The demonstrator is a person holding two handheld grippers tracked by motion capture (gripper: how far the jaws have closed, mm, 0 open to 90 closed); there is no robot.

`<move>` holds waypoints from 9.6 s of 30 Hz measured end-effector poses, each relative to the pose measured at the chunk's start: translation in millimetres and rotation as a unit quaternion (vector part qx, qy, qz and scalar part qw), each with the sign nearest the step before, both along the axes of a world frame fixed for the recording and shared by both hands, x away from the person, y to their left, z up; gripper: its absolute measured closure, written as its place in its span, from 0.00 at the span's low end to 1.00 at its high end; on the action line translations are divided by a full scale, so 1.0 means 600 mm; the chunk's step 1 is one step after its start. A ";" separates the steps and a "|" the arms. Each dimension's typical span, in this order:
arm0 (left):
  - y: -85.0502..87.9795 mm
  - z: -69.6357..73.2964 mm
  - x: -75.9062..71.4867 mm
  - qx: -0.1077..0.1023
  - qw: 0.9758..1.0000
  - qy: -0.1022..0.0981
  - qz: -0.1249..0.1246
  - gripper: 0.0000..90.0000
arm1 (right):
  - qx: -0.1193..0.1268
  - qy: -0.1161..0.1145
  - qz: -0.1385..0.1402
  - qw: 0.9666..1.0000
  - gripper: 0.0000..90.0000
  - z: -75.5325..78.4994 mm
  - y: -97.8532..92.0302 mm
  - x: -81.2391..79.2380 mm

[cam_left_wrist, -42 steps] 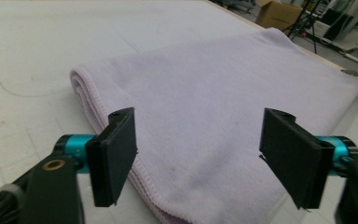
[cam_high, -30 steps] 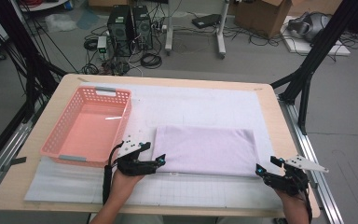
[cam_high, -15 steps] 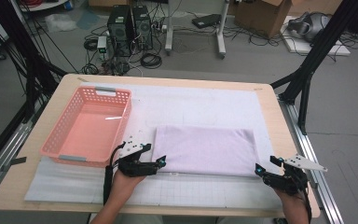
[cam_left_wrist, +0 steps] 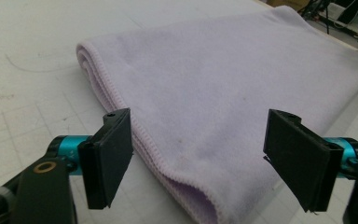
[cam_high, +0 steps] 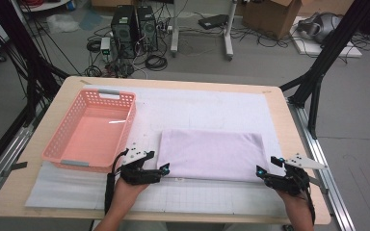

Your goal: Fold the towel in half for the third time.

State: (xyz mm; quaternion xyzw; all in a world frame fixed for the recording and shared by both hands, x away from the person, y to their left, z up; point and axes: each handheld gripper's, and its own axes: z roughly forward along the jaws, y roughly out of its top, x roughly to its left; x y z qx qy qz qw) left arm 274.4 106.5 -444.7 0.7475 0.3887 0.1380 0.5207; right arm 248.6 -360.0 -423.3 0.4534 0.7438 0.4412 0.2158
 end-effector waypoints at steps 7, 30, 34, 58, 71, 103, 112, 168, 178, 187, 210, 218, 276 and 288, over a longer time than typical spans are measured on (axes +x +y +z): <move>0.001 -0.009 -0.004 0.011 1.000 0.028 -0.002 0.39 | 0.022 0.001 0.032 0.999 0.30 0.013 0.031 0.020; -0.004 -0.015 0.002 0.048 0.995 0.082 0.004 0.72 | -0.060 0.041 0.194 0.978 0.73 0.032 0.261 0.194; -0.002 -0.016 0.004 0.035 0.995 0.094 -0.001 0.80 | -0.076 0.059 0.213 0.972 0.77 0.020 0.304 0.221; 0.001 -0.017 0.002 0.009 0.993 0.115 0.004 0.90 | -0.151 0.069 0.252 0.953 0.56 0.001 0.476 0.296; 0.019 -0.001 -0.002 -0.007 0.993 0.120 0.001 0.92 | -0.114 0.098 0.296 0.943 0.91 0.000 0.492 0.311; -0.138 0.101 0.037 -0.033 0.992 0.070 -0.100 0.92 | -0.049 0.005 0.243 0.969 0.91 0.117 0.307 0.279; -0.213 0.095 0.050 -0.018 0.990 0.074 -0.122 0.92 | -0.054 0.011 0.204 0.977 0.91 0.104 0.224 0.272; -0.031 0.020 0.034 -0.009 0.998 -0.024 -0.052 0.40 | -0.025 0.067 0.008 0.997 0.48 0.017 0.023 0.063; -0.018 0.015 0.027 -0.026 0.998 -0.022 -0.047 0.40 | 0.001 0.096 0.029 0.995 0.92 -0.020 0.038 0.053; -0.011 0.009 0.026 -0.033 0.999 -0.014 -0.038 0.40 | -0.001 0.088 -0.041 0.995 0.90 0.016 -0.009 0.021; -0.009 0.009 0.023 -0.032 0.999 -0.016 -0.034 0.40 | -0.091 0.105 -0.060 0.988 0.87 0.006 0.027 0.057; -0.011 0.010 0.024 -0.034 0.999 -0.019 -0.036 0.40 | -0.059 0.042 -0.022 0.997 0.81 0.046 0.059 0.111; -0.011 0.010 0.025 -0.031 0.999 -0.024 -0.035 0.39 | -0.081 0.047 0.006 0.996 0.80 -0.017 0.019 0.063; -0.011 0.011 0.024 -0.033 0.998 -0.027 -0.035 0.38 | -0.066 0.035 0.010 0.997 0.79 -0.002 0.010 0.006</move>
